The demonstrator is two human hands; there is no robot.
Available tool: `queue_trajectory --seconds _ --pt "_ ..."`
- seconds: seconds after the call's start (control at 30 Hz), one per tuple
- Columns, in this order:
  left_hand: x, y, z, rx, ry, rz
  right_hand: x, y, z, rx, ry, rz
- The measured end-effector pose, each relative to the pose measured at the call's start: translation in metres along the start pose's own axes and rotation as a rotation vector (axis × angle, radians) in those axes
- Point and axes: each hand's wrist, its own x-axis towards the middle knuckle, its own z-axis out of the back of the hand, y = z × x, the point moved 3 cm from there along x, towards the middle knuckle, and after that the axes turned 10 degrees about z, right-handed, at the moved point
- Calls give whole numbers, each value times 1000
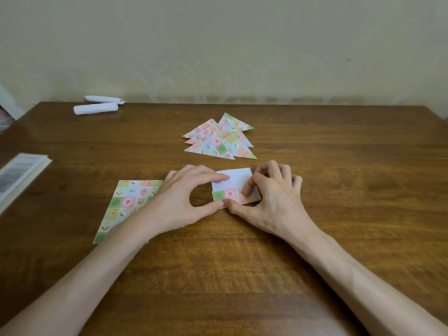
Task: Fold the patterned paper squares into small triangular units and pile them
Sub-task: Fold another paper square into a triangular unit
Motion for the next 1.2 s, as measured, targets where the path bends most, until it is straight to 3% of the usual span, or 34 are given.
queue_trajectory --seconds 0.93,1.2 --pt "-3 6 5 1 97 -41 1 10 -8 -103 26 -80" --pt "-4 2 4 12 66 -80 2 2 0 78 70 -83"
